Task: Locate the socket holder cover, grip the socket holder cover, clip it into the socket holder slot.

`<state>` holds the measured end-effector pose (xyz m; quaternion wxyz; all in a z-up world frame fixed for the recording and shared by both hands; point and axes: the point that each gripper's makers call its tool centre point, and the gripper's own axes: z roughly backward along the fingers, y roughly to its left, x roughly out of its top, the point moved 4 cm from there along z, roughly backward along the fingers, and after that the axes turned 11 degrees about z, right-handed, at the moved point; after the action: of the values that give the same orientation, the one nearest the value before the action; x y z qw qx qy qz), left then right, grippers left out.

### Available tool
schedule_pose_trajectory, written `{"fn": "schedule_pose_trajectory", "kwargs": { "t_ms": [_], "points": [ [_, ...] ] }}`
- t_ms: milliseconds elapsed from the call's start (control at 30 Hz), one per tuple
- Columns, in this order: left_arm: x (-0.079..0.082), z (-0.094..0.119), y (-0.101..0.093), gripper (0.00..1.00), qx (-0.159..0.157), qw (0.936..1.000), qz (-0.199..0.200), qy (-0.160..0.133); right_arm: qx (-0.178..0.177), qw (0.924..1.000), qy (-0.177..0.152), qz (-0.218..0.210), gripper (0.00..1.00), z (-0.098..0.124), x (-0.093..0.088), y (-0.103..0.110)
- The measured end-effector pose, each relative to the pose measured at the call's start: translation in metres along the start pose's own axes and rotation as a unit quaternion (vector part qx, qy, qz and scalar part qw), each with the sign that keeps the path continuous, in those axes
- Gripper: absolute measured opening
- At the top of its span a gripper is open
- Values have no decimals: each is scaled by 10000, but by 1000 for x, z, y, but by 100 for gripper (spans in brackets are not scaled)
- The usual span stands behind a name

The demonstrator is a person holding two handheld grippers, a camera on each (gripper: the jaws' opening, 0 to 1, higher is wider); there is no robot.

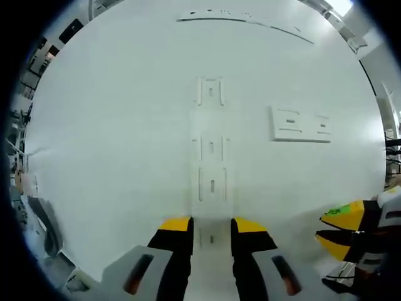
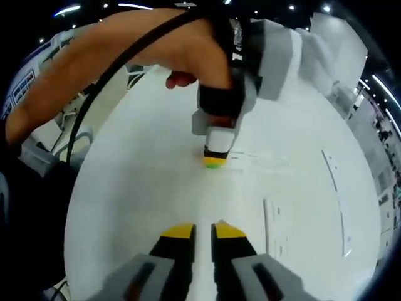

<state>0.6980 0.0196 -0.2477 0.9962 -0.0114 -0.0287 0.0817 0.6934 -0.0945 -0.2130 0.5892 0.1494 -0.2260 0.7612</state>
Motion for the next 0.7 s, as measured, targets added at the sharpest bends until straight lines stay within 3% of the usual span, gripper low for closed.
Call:
{"fn": "schedule_pose_trajectory", "kwargs": {
  "t_ms": [33, 700],
  "points": [
    [1, 0, 1, 24, -19, 9999, 32, 97, 17, 10000, 15, 17, 12, -1, 0, 0],
    [9, 3, 1, 24, 36, 9998, 18, 176, 41, 10000, 31, 20, 12, -2, -1, 1]
  ]
}}
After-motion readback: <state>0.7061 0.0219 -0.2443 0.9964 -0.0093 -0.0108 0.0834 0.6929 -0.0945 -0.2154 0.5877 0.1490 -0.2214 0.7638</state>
